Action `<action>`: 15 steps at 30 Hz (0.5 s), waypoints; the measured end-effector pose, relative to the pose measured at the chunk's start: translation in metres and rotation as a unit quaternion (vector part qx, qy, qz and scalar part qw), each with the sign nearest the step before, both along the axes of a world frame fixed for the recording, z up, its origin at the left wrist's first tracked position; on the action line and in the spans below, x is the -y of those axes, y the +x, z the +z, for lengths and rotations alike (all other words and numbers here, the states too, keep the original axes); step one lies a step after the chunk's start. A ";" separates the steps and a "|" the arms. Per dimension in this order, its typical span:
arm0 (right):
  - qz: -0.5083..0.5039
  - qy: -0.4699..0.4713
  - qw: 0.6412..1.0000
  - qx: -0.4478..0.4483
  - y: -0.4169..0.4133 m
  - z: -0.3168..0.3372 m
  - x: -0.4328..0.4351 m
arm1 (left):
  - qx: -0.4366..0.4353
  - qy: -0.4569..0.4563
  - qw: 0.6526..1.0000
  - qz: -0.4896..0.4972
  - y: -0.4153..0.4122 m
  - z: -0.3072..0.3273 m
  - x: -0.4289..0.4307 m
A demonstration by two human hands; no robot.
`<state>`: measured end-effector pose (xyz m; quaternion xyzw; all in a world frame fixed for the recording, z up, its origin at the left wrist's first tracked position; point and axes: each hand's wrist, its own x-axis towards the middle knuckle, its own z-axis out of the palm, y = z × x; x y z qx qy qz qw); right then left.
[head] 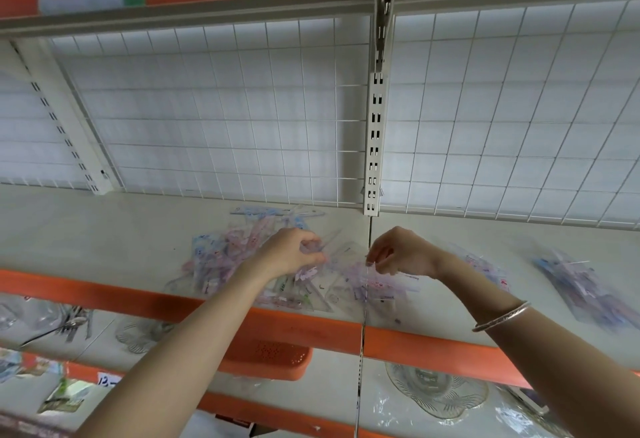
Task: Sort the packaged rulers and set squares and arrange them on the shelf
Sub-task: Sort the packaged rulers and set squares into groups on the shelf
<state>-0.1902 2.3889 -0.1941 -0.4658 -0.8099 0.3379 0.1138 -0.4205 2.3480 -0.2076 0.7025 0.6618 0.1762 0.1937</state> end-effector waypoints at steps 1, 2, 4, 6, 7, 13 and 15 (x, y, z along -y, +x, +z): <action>-0.013 -0.025 1.000 -0.009 0.001 0.001 -0.002 | 0.006 0.012 1.000 0.009 -0.001 -0.001 0.001; -0.024 -0.050 0.998 -0.017 0.001 0.001 -0.004 | 0.008 0.027 0.999 0.020 -0.003 -0.003 0.001; -0.050 -0.096 0.993 -0.047 -0.001 0.002 -0.007 | 0.018 0.065 0.997 0.040 -0.004 -0.004 0.000; -0.085 -0.141 0.981 -0.098 -0.006 0.004 -0.008 | 0.053 0.108 0.991 0.065 -0.003 -0.004 -0.002; -0.103 -0.164 0.972 -0.132 -0.010 0.006 -0.008 | 0.066 0.124 0.987 0.080 -0.002 -0.003 -0.003; -0.154 -0.250 0.907 -0.302 -0.040 0.006 0.001 | 0.076 0.129 0.980 0.132 0.005 -0.005 -0.012; -0.165 -0.250 0.896 -0.327 -0.048 0.004 0.003 | 0.092 0.125 0.977 0.143 0.006 -0.006 -0.013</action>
